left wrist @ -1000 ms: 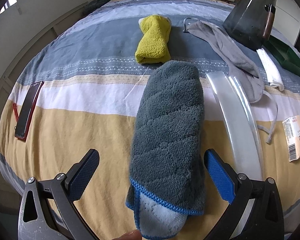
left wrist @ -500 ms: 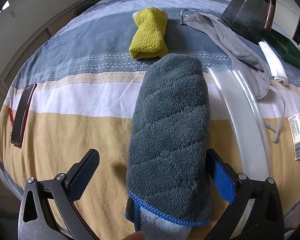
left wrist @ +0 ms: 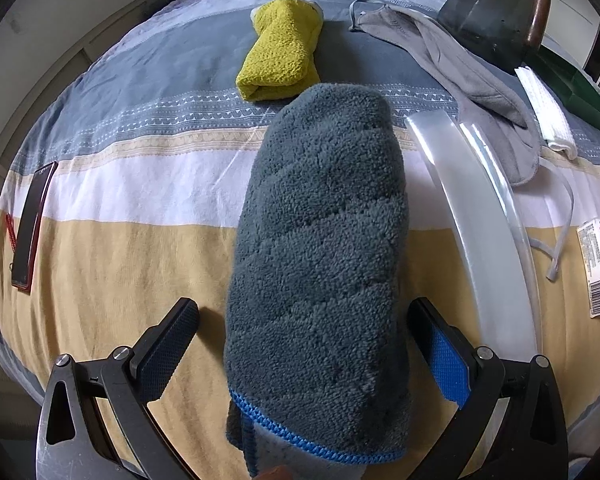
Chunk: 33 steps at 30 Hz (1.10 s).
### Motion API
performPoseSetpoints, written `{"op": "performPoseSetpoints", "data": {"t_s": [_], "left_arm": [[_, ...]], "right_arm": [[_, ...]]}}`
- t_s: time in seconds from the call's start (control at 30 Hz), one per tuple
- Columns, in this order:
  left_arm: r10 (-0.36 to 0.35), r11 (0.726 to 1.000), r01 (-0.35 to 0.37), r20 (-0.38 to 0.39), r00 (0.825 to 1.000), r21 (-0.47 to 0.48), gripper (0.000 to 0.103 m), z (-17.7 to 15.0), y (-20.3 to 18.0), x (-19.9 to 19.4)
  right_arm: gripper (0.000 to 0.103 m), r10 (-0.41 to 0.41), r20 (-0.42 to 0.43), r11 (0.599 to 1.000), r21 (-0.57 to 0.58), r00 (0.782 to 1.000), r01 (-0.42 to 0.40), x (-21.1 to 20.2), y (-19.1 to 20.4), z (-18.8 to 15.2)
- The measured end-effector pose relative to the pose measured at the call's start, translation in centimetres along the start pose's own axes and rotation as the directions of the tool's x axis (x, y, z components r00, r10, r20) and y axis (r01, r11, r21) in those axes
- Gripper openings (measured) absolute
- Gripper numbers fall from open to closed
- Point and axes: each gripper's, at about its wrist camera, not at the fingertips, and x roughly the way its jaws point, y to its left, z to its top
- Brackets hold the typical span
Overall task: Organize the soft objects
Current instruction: 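Close the left gripper on the grey towel while the right gripper closes on the tissue pack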
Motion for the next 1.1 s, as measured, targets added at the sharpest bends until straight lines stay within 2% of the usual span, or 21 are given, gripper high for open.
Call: {"op": "performPoseSetpoints", "data": {"t_s": [0.27, 0.7, 1.1], "left_arm": [[-0.004, 1.000, 0.004, -0.015, 1.000, -0.001, 0.102, 0.1, 0.0, 0.2], [-0.007, 1.000, 0.007, -0.018, 1.000, -0.003, 0.102, 0.2, -0.1, 0.4], [-0.009, 1.000, 0.009, -0.016, 1.000, -0.006, 0.102, 0.2, 0.0, 0.4]], "right_arm": [[0.103, -0.014, -0.013, 0.999, 0.034, 1.000, 0.014, 0.6, -1.4, -0.2], [0.102, 0.054, -0.075, 0.997, 0.053, 0.996, -0.050, 1.8, -1.7, -1.4], [0.102, 0.053, -0.062, 0.998, 0.034, 0.997, -0.051, 1.6, -1.5, -1.3]]}}
